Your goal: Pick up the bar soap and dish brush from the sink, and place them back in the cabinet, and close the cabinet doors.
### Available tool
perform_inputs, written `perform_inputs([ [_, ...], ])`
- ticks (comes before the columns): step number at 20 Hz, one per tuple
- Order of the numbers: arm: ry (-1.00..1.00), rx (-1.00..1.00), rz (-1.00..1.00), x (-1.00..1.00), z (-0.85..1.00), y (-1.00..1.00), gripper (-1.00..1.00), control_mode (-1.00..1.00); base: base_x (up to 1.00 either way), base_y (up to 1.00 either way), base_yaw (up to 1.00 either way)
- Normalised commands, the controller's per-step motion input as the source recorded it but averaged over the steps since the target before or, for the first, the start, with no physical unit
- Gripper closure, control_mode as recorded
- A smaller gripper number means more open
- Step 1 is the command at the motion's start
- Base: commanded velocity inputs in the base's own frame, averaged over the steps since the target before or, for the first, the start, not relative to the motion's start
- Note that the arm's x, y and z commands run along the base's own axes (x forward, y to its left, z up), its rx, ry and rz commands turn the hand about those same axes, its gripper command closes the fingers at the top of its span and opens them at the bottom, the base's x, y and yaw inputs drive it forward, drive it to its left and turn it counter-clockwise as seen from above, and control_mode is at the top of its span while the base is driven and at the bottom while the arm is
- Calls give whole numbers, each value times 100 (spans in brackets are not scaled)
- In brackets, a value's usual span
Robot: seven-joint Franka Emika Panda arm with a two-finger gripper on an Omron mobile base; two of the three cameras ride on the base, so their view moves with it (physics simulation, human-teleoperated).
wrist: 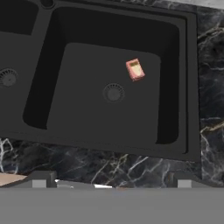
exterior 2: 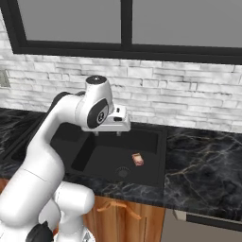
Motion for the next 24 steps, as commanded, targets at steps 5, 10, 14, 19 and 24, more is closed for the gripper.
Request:
perform_inputs([
  [5, 4, 0, 3, 20, -14, 0, -100, -100, 0, 0, 0],
  [10, 2, 0, 4, 21, -17, 0, -100, -100, 0, 0, 0],
  [14, 2, 0, 4, 23, -18, 0, -100, -100, 0, 0, 0],
  [19, 2, 0, 4, 22, -22, 0, -100, -100, 0, 0, 0],
  [24, 0, 0, 2, 17, -19, -1, -100, -100, 0, 0, 0],
])
